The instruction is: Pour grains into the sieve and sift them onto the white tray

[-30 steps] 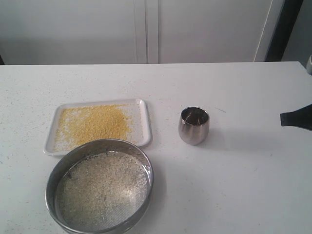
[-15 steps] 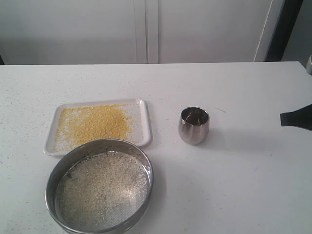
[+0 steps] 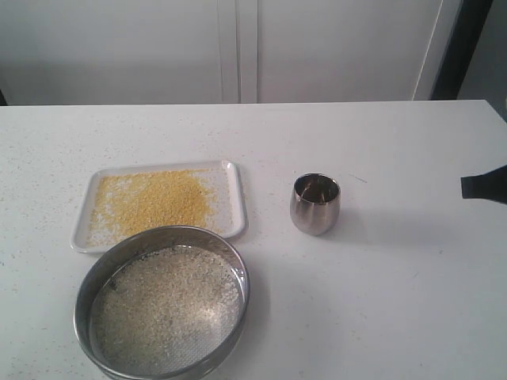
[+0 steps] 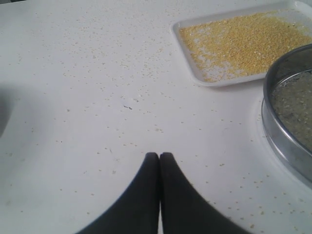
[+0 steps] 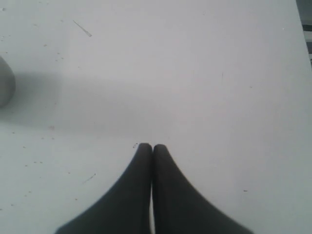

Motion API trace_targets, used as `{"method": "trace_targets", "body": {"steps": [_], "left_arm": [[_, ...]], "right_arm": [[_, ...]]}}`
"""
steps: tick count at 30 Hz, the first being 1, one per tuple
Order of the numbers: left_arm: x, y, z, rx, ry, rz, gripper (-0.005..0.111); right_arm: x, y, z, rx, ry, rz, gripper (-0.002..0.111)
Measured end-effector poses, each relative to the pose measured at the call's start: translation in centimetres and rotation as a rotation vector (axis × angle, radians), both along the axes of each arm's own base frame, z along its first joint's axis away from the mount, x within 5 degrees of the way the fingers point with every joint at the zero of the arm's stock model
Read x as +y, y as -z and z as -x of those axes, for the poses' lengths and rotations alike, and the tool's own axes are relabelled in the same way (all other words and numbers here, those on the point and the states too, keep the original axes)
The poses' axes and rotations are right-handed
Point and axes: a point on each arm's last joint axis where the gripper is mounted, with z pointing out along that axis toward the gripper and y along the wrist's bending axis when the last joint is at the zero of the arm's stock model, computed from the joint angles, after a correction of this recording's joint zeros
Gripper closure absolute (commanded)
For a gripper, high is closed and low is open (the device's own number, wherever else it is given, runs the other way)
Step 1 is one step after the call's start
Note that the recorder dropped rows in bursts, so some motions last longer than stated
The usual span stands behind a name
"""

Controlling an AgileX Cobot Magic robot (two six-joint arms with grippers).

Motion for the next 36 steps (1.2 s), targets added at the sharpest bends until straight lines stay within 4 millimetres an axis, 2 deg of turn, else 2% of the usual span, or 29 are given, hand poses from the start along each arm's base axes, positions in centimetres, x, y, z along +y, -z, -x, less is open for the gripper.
{"method": "trace_targets", "body": {"steps": [6,16,22,31,36], "left_arm": [[0.0,0.0,0.0,0.000,0.000,0.000,0.107],[0.0,0.0,0.0,-0.001,0.000,0.000,0.107],[0.0,0.0,0.0,-0.001,0.000,0.000,0.107],[0.0,0.0,0.0,-0.001,0.000,0.000,0.107],[0.0,0.0,0.0,-0.001,0.000,0.000,0.107]], "right_arm": [[0.0,-1.6,1.9,-0.093,-0.001,-0.002,0.108],[-0.1,-2.1,7.6,-0.256,-0.002,-0.006,0.108],[-0.2,-1.6,10.6,-0.341,-0.002,-0.008,0.108],[-0.3,1.0,12.5,-0.336,0.034,-0.061,0.108],[-0.3,1.2,12.9,-0.349,0.038,-0.067,0.108]]}}
